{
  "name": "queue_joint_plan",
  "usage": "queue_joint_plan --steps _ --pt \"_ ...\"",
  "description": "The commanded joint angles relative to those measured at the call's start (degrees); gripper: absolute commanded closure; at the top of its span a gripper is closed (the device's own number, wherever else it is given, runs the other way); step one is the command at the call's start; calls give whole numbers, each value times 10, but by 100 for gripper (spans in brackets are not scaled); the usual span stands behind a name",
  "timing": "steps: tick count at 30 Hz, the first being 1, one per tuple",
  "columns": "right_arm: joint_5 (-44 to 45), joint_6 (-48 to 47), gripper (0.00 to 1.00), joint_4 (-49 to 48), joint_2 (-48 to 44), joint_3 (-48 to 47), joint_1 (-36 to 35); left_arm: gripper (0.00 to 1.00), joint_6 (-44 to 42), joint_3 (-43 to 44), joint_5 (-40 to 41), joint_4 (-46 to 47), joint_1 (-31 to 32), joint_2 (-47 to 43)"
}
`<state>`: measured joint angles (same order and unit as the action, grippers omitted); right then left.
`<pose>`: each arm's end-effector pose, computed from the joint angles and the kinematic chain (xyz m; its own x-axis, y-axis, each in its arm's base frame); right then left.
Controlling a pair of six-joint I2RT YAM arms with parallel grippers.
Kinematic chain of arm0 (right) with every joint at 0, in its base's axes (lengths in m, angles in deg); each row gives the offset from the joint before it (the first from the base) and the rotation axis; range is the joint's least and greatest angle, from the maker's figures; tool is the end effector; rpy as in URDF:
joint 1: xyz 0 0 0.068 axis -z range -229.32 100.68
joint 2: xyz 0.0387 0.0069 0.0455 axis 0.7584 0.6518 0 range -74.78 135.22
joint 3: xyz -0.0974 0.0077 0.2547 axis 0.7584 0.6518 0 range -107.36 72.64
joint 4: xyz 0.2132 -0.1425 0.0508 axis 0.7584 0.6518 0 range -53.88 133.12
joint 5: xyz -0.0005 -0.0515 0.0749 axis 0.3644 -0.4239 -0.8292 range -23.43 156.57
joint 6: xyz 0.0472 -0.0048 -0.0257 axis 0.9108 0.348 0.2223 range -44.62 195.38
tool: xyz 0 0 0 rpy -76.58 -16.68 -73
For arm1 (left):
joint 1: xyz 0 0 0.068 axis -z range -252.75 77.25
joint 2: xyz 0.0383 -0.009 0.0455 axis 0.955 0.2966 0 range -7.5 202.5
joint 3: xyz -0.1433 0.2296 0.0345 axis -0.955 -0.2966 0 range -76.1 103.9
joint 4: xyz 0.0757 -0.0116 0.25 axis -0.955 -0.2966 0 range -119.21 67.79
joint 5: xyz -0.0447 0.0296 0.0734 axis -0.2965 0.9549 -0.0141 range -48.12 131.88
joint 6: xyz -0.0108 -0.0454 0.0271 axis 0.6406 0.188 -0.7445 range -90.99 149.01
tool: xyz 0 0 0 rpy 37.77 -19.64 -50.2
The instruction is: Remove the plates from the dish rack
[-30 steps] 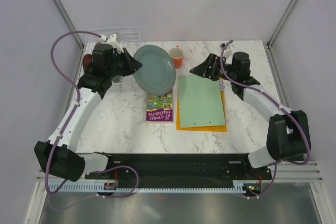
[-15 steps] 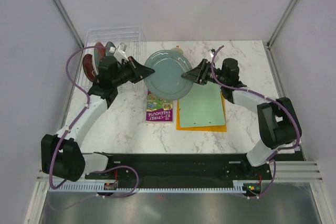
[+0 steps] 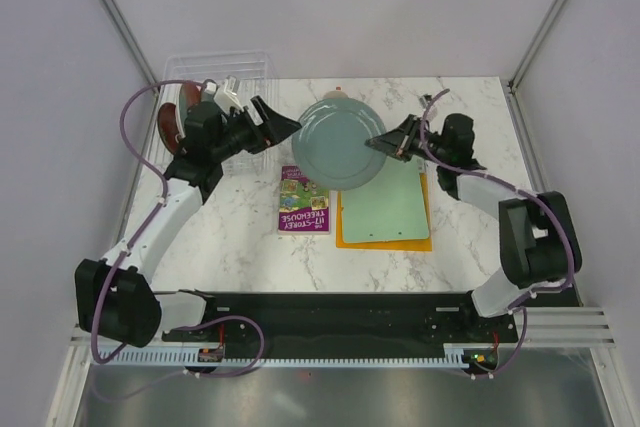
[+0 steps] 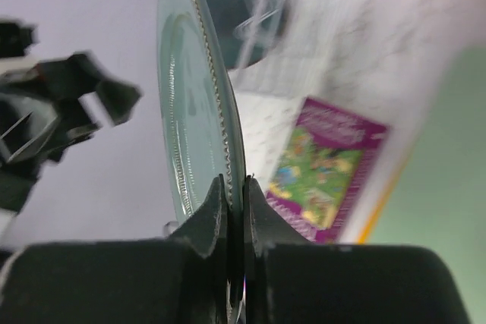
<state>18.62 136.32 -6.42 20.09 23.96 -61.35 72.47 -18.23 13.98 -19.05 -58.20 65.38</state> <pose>0.3397 0.0992 0.2350 -0.7857 0.4313 -0.4435 -0.3655 0.2548 0.8953 0.2840 -0.0908 0.3386 -0.6018 -0.4718 -0.6443 0.3461 0.5730 -0.7429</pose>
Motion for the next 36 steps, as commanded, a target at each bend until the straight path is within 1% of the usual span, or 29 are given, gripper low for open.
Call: queue_joint_plan --steps 1,2,3,4,6,9,10,11,16,19,25,30,33,34,35,36 --pt "152 -207 100 282 -112 -104 93 9 -141 65 128 -117 -1 -39" --pt "199 -257 100 314 -115 -122 116 8 -153 66 186 -129 -1 -43" --pt "220 -273 100 344 -115 -158 119 8 -173 66 216 -138 -1 -51" --pt "233 -285 100 387 -104 -174 142 7 -184 63 242 -148 -1 -58" --pt "254 -298 100 411 -85 -210 176 6 -207 58 302 -152 -1 -79" --pt "263 -297 100 418 -36 -237 213 5 -236 48 367 -153 -1 -105" --pt "267 -295 100 412 -9 -243 218 1 -244 42 383 -152 -1 -111" --pt "268 -294 100 411 7 -252 230 0 -251 40 415 -152 -1 -119" --pt "247 -270 100 383 111 -308 263 0 -309 32 488 -145 -2 -124" --pt "235 -258 100 359 155 -323 280 0 -320 31 513 -142 -2 -115" --pt "213 -240 100 328 229 -359 317 0 -327 24 513 -129 -6 -105" --pt "207 -234 100 323 280 -384 335 0 -321 19 512 -128 -7 -93" --pt "198 -231 100 337 311 -399 339 0 -316 16 512 -127 -7 -86" --pt "194 -232 99 338 317 -403 339 0 -315 15 512 -127 -7 -85" --pt "191 -231 91 343 322 -405 339 0 -313 15 513 -127 -7 -81" --pt "200 -232 79 352 329 -404 340 0 -313 15 514 -127 -8 -79"
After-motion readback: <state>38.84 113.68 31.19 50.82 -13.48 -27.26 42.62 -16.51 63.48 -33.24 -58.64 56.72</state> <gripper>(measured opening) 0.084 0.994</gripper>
